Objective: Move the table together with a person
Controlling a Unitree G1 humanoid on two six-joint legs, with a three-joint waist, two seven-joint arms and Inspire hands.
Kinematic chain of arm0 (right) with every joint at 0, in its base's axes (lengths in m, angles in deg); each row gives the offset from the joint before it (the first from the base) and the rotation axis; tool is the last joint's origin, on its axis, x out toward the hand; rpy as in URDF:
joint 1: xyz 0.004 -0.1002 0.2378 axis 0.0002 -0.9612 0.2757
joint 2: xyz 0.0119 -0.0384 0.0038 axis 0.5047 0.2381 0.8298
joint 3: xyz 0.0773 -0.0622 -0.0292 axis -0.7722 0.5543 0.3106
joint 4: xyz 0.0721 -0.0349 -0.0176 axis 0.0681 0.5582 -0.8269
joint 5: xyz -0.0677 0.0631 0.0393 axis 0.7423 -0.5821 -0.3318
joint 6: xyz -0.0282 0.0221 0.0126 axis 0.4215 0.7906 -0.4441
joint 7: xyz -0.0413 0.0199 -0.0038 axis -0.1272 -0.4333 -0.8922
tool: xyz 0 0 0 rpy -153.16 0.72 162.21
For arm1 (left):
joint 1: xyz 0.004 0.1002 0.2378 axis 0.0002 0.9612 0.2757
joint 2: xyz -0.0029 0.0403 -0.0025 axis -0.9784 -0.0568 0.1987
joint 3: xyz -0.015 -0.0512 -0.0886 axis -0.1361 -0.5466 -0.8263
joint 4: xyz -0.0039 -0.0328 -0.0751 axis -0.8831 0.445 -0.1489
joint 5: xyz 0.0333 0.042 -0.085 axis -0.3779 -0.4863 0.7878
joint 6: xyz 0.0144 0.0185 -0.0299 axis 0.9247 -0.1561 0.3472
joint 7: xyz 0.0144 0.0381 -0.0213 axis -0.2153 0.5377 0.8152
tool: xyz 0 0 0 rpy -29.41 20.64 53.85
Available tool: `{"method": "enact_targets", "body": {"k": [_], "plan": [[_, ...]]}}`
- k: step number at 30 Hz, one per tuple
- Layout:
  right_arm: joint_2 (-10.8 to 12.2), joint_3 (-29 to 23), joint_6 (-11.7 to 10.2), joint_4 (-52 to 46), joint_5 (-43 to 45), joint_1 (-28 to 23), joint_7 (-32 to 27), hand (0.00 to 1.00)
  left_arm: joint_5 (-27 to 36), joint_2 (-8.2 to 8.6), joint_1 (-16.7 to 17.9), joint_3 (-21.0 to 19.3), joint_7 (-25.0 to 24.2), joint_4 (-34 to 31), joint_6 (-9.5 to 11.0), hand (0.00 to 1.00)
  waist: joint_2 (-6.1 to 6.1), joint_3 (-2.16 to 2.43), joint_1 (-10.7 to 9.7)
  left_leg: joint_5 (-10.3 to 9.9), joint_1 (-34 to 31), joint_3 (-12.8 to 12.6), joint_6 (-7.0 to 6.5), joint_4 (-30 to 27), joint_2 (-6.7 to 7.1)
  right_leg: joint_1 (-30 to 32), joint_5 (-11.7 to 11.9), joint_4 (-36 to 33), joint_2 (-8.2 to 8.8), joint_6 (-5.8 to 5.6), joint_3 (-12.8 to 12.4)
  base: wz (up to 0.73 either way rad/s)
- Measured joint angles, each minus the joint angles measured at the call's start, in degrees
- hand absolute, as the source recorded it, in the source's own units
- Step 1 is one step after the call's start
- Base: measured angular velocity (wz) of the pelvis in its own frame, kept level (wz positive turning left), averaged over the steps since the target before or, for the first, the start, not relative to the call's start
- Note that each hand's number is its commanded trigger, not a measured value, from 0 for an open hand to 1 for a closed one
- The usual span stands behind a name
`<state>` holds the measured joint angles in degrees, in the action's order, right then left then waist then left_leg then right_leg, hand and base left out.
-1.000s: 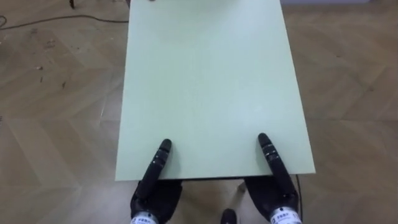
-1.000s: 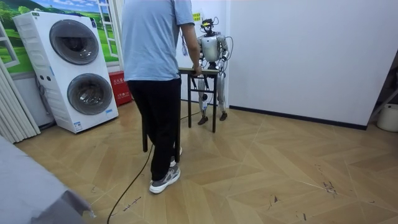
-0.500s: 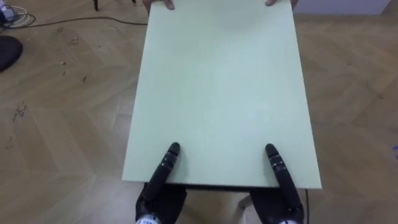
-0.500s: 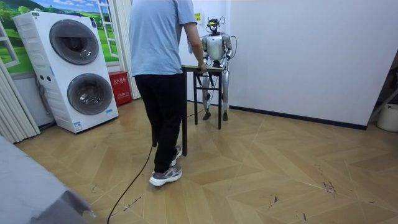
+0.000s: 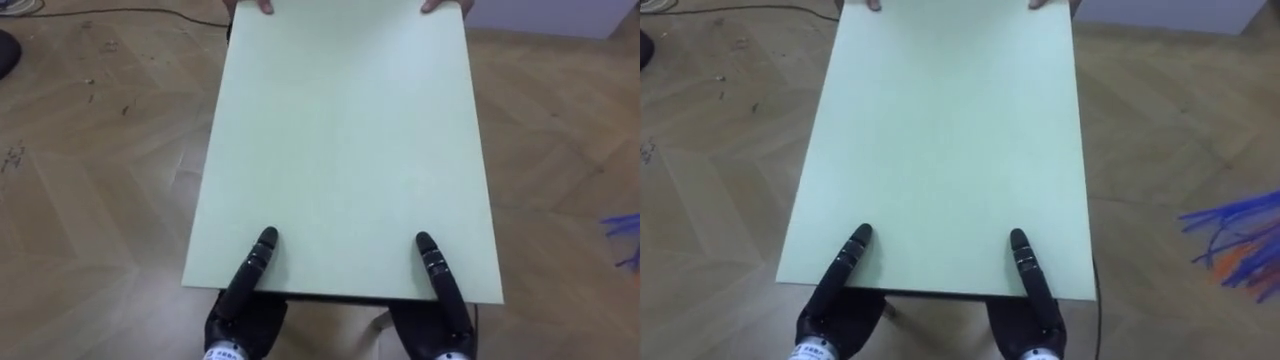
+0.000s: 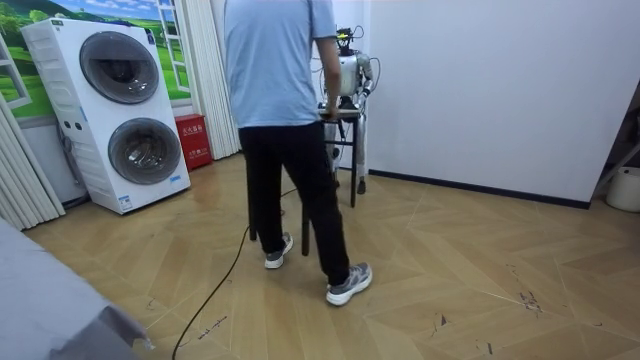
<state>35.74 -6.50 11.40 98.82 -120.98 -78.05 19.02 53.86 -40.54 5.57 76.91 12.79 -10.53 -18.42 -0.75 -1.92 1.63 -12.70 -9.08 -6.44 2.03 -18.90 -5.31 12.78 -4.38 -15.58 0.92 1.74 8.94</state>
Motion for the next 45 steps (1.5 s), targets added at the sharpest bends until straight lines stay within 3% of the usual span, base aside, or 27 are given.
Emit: {"method": "enact_targets", "body": {"k": [6,9,12,18,23,27,29,31,34,36,38,40,45], "plan": [[-0.4,-0.5,0.6,-0.1,0.2,0.0,0.0,1.0,0.5,0.28,0.2,0.1,0.1,0.1,-0.1,1.0,1.09,-0.31,-1.1,0.4,-0.3,3.6,0.6,-0.5,0.08,-3.1,-2.0,1.0,0.69,-0.19,5.4,0.47],[-0.6,-1.0,0.7,-0.2,0.9,0.2,0.0,1.0,0.4,0.83,0.4,0.2,0.1,0.1,-0.1,1.0,2.71,-0.37,-0.1,0.4,-0.3,4.0,0.55,-0.4,0.14,-4.1,-2.1,1.3,0.9,-0.15,6.6,0.29],[-0.6,-1.0,0.6,-0.4,1.4,0.4,0.0,1.0,0.3,0.69,0.4,0.2,0.0,-0.4,0.1,1.0,3.35,-0.25,2.1,0.7,-0.2,4.0,0.51,0.3,0.31,-4.0,-2.2,1.3,1.09,-0.2,6.9,0.11],[-0.5,-0.6,0.9,-0.4,1.7,1.2,-0.7,1.0,0.3,0.8,1.0,-0.2,0.1,-0.6,0.8,1.0,3.43,-0.22,3.4,1.9,-0.3,4.2,0.04,1.8,1.39,-4.5,-2.4,1.6,2.22,-0.58,8.5,0.24],[-1.3,-0.5,2.4,-0.4,3.1,2.5,-1.6,1.0,0.4,1.63,2.1,-0.7,0.1,-0.6,1.6,1.0,3.25,-0.29,3.8,2.2,-0.6,4.2,-0.57,1.7,2.33,-4.8,-3.1,0.9,3.25,-1.57,8.9,0.25],[-2.1,-0.1,3.0,-0.4,4.0,3.2,-1.6,1.0,1.3,2.02,2.8,-0.5,0.1,-0.7,2.0,1.0,3.01,-0.27,3.4,3.0,-1.9,5.6,-1.83,1.2,4.08,-5.1,-4.3,-0.9,5.02,-2.68,9.3,0.54],[-2.2,-0.4,3.0,-0.4,4.1,3.1,-1.9,1.0,1.5,1.98,2.9,0.1,0.1,-0.7,2.4,1.0,3.01,-0.29,2.8,3.4,-2.1,7.7,-2.39,1.1,5.42,-6.4,-5.1,-1.0,5.5,-3.52,8.5,0.9],[-1.9,-0.6,3.0,-0.5,4.1,2.5,-1.9,1.0,1.5,1.5,2.9,0.2,0.1,-0.7,2.4,1.0,2.75,-0.36,1.4,4.0,-2.5,11.1,-3.07,0.7,7.49,-8.4,-6.5,-1.0,5.56,-4.38,6.0,1.08],[-1.3,-0.4,3.2,-0.5,4.2,2.3,-1.9,1.0,1.5,0.55,2.8,0.3,0.1,-0.8,2.6,1.0,2.38,-0.48,0.3,4.9,-2.7,15.1,-3.66,0.2,9.84,-9.7,-7.6,0.1,4.89,-4.92,1.3,0.85],[-1.3,-0.3,3.2,-0.5,4.1,2.4,-2.0,1.0,1.5,0.49,2.8,0.3,0.1,-0.8,2.7,1.0,2.34,-0.48,0.5,5.4,-3.1,16.5,-3.9,0.2,10.72,-10.2,-7.7,1.0,4.78,-4.98,0.3,0.48],[-1.4,-0.2,3.2,-0.5,4.2,2.6,-2.1,1.0,1.6,0.49,2.8,0.2,0.1,-0.8,2.7,1.0,1.99,-0.65,1.7,5.7,-3.1,16.9,-4.06,0.4,11.08,-10.5,-7.6,1.3,4.52,-4.98,-1.2,0.23],[-1.4,0.6,3.2,-0.5,4.1,3.5,-3.0,1.0,1.7,0.5,2.8,-0.4,0.1,-0.8,2.7,1.0,1.43,-0.73,3.7,5.7,-3.5,17.2,-4.05,0.3,11.0,-11.1,-7.1,2.3,4.2,-4.93,-1.2,0.06],[-1.5,1.5,3.2,-0.5,4.3,4.8,-4.9,1.0,2.0,0.49,2.8,-0.7,0.9,-0.8,3.0,1.0,1.04,-0.75,6.1,6.0,-3.8,18.5,-3.96,0.0,11.17,-12.3,-6.5,4.0,3.53,-4.7,-0.8,0.28]]}}
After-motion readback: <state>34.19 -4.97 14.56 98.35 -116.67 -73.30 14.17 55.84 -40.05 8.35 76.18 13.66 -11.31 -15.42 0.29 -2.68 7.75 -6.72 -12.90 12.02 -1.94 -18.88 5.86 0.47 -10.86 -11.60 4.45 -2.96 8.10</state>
